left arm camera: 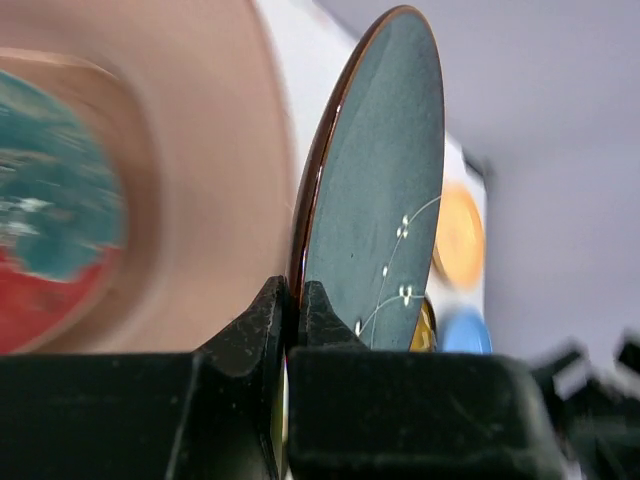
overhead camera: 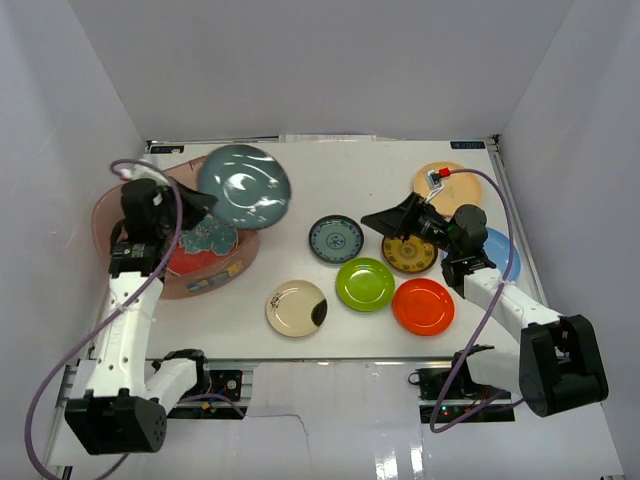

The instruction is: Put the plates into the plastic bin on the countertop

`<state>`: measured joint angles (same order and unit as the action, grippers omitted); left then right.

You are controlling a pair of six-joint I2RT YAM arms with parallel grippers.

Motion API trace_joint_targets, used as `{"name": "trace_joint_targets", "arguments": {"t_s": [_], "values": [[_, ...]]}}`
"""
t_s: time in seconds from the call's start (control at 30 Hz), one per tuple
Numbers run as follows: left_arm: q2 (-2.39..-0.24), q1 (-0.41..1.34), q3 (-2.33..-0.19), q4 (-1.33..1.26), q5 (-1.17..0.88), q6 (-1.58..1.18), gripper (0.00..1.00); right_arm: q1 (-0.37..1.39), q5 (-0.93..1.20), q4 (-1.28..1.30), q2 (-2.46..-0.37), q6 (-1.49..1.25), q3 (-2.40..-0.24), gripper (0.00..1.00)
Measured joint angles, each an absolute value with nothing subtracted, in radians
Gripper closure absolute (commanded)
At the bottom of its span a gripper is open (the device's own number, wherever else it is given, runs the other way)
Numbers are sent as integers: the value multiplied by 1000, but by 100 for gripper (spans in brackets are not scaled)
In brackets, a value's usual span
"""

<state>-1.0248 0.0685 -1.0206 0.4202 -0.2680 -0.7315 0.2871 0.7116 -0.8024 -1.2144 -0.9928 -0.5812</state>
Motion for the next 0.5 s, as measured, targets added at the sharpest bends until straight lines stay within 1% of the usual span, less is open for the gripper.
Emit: {"name": "trace_joint_targets", "arguments": {"t_s": [0.1,0.23,0.37,0.5], "values": [[-950,-110,-1021,458,-189,-739,100,305,700,-744,-1179,-925,-568,18],[-907,-252,-994,480,-130,-740,100,355,646,-616,-1147,-820,-548,20],[-944,-333,-945,493,-104,-739,100,445,584,-498,-1111,-715,-530,20],[-1033,-360,-907,486,-94,-741,100,541,514,-423,-1103,-637,-520,20]]}}
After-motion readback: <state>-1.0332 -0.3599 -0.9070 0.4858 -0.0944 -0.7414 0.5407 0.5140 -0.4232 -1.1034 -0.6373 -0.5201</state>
